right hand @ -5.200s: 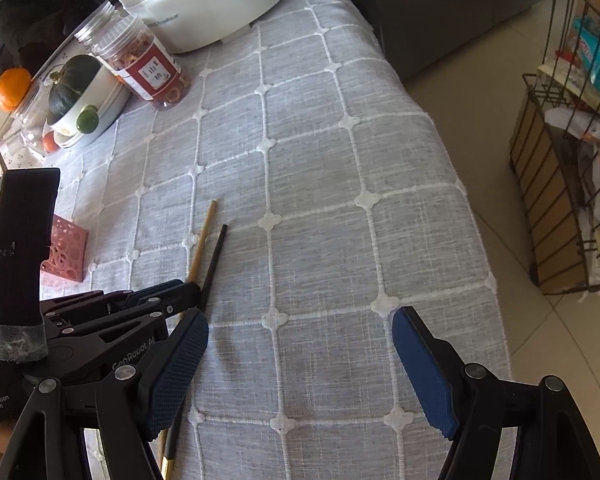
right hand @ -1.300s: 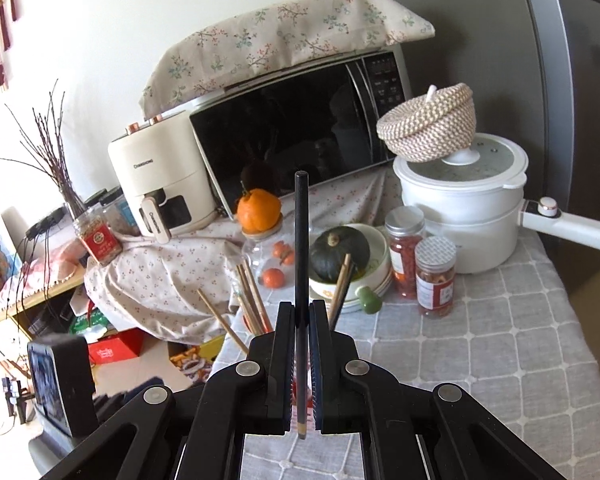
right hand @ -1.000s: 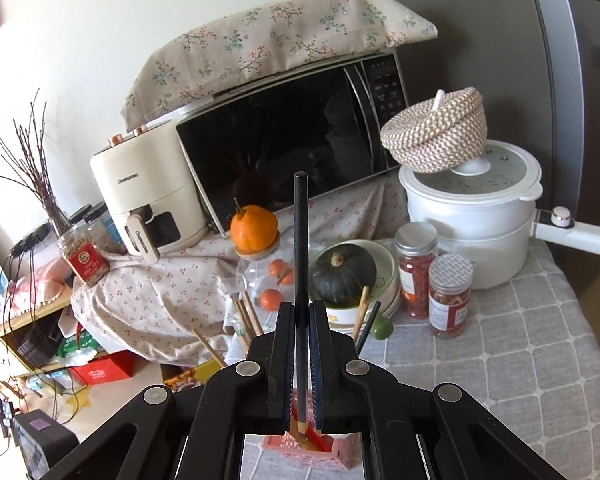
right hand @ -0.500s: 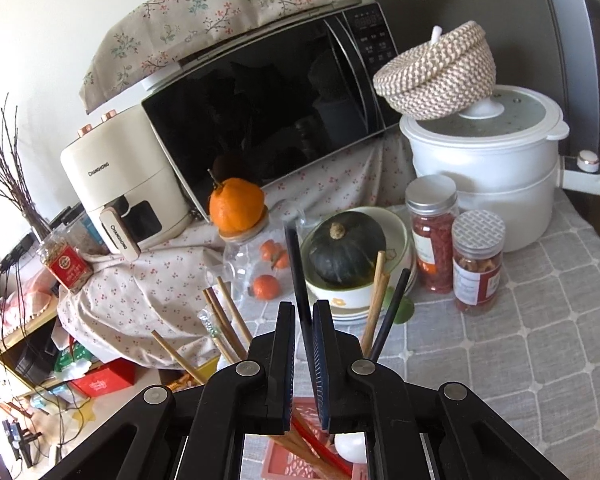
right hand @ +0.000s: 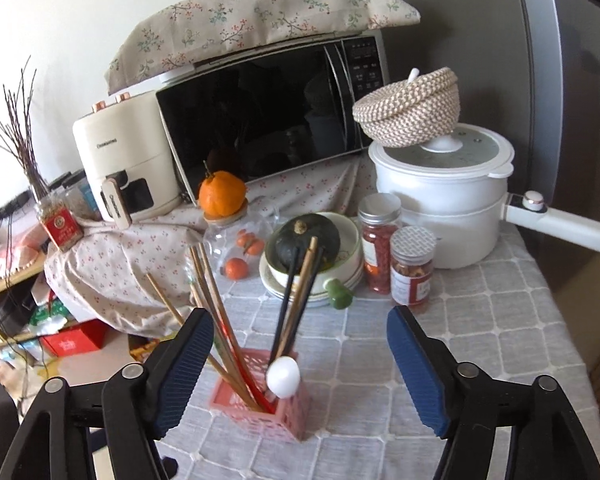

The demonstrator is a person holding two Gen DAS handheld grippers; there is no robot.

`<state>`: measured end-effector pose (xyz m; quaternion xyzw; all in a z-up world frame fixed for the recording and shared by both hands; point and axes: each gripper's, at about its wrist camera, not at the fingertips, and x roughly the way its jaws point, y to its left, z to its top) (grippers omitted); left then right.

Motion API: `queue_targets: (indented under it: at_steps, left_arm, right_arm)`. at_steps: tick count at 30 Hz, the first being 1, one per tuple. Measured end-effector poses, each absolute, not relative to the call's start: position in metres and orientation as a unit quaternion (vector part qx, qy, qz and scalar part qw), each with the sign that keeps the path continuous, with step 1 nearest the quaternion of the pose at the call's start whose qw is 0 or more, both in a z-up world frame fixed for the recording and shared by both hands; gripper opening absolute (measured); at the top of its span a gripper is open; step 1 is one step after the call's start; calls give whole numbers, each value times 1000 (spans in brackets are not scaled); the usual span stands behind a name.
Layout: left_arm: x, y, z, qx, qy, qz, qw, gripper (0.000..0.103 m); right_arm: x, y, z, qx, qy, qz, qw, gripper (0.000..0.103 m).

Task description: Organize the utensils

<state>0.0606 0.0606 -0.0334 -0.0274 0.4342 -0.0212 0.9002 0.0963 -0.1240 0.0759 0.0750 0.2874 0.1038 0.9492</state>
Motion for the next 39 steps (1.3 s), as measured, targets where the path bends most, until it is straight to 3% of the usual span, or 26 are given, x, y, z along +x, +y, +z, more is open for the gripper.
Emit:
queue_targets:
  at_steps: [7,23,39]
  left_arm:
    - [35,42,-22,-2,409,-26,912,90]
    - [29,25,-30,-1,392,-2,920,94]
    - [29,22,-33,6,391,-6,920,94]
  right_arm:
    - [50,-145,58,28,315,80,945,97]
    - [36,-191,-13,29,411,15,911,100]
    - [33,-181,-4,14,385,17,923,100]
